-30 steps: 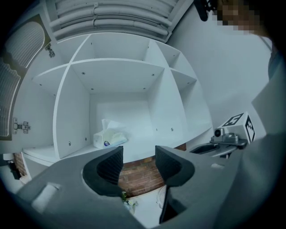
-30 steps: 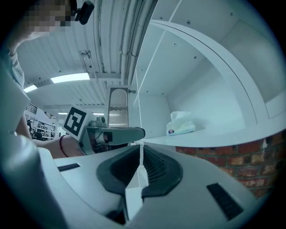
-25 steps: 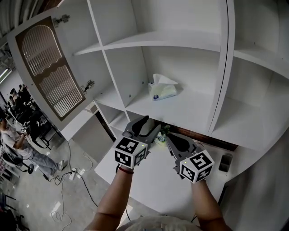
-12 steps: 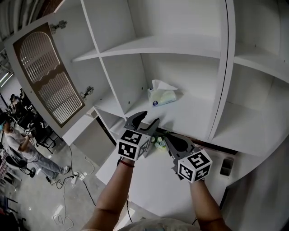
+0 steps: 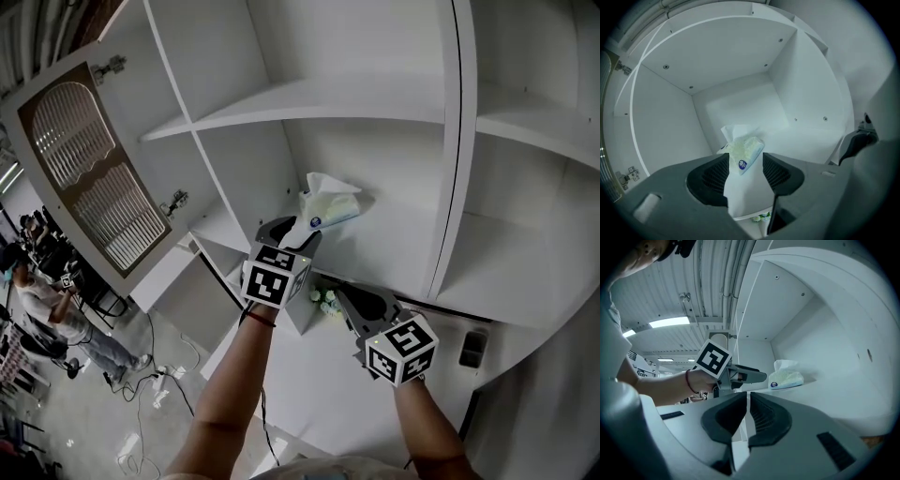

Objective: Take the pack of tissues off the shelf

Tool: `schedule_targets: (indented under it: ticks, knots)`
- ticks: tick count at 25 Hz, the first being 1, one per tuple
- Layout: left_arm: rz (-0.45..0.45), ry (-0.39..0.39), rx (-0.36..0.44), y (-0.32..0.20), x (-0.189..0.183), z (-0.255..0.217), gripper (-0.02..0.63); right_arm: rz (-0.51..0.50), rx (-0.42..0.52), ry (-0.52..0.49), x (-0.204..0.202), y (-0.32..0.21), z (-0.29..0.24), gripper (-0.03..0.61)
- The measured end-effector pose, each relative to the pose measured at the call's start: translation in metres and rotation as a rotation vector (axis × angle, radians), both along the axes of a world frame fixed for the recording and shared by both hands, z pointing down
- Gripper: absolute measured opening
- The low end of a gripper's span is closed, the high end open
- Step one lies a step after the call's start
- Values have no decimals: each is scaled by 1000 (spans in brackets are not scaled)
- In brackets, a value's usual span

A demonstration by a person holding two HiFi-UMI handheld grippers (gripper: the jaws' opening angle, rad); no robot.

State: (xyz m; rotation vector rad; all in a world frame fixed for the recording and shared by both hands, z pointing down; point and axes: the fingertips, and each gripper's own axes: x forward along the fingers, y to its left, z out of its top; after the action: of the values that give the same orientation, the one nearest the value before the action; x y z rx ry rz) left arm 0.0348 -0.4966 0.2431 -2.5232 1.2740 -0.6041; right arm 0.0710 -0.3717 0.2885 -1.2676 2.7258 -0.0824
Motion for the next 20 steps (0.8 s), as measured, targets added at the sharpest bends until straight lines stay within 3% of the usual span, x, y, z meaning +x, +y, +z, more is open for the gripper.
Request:
schedule_targets:
  ticks: [20]
  knots:
    - [-116, -119, -67, -63, 2, 17, 210, -33, -15, 3, 0, -1, 11, 18]
